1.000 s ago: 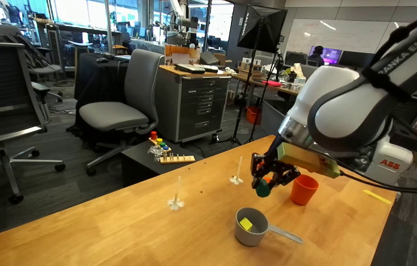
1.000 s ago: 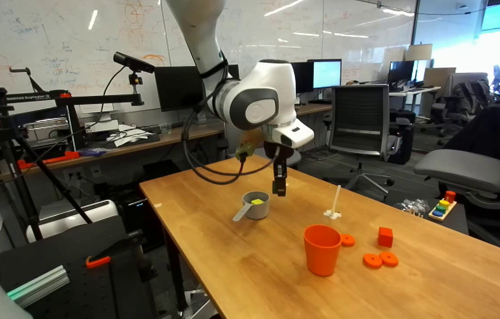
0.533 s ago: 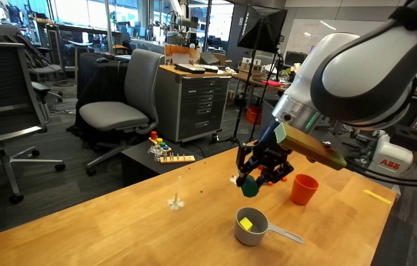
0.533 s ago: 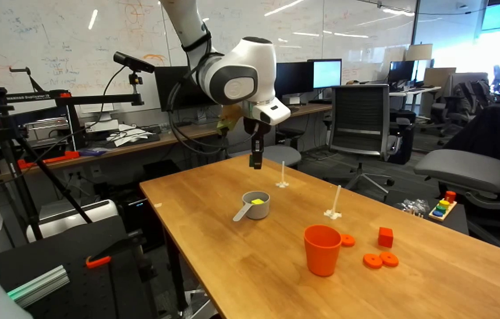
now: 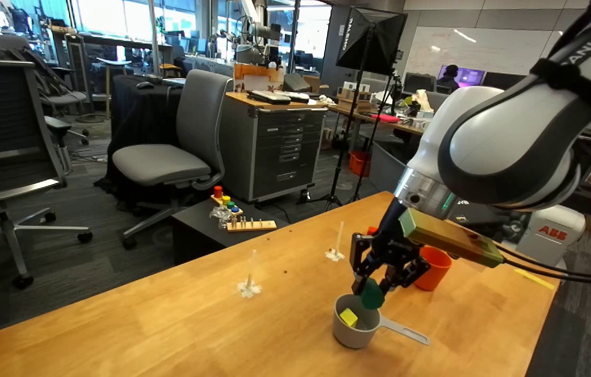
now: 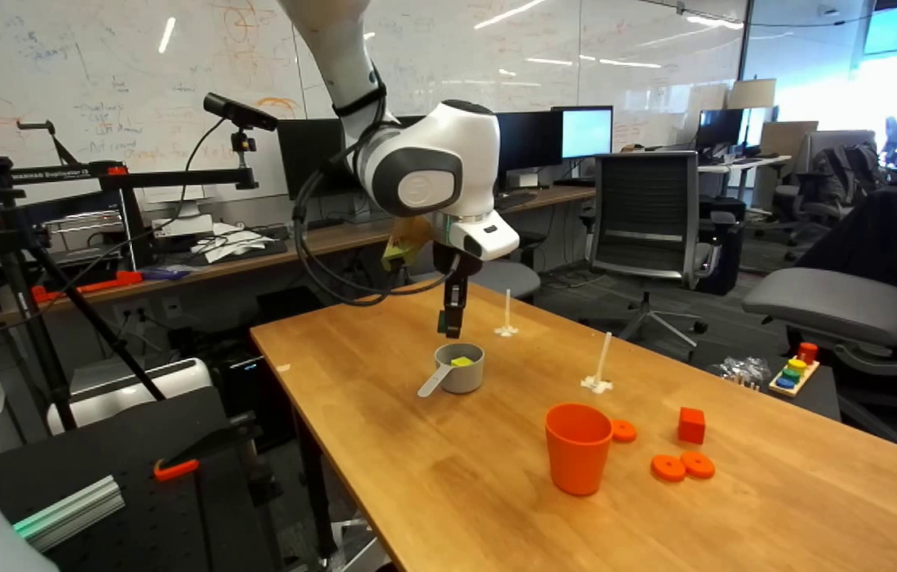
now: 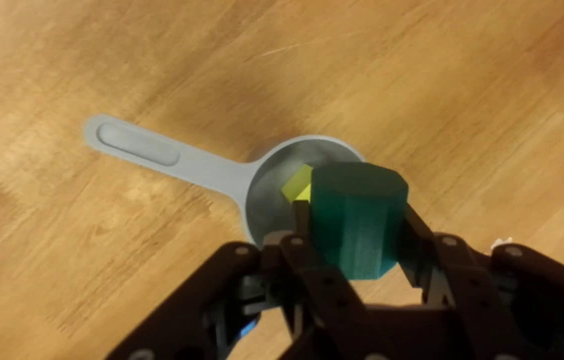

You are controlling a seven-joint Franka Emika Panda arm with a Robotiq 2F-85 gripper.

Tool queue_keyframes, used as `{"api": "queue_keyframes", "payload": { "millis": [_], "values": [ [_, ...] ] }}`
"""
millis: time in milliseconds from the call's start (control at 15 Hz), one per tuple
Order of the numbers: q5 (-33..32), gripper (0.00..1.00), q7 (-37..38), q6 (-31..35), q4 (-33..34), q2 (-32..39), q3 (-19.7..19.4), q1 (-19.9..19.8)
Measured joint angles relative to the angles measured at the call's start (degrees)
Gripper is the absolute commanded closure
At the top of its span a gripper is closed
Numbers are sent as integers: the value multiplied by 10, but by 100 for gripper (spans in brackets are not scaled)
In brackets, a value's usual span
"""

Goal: Put the yellow, green and orange block in the grey measuring cup

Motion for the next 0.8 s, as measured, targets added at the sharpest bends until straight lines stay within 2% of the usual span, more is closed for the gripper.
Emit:
{"api": "queue_keyframes", "payload": {
  "millis": [67, 133, 333, 600, 800],
  "values": [
    [0, 32, -2, -2, 0, 6, -5, 0],
    [0, 26, -4, -3, 0, 12, -9, 1],
    [-8, 2, -12, -3, 0, 25, -19, 3],
    [-28, 0, -15, -3, 3, 27, -36, 14],
    [-77, 0, -8, -3, 10, 19, -86, 42]
  ]
}}
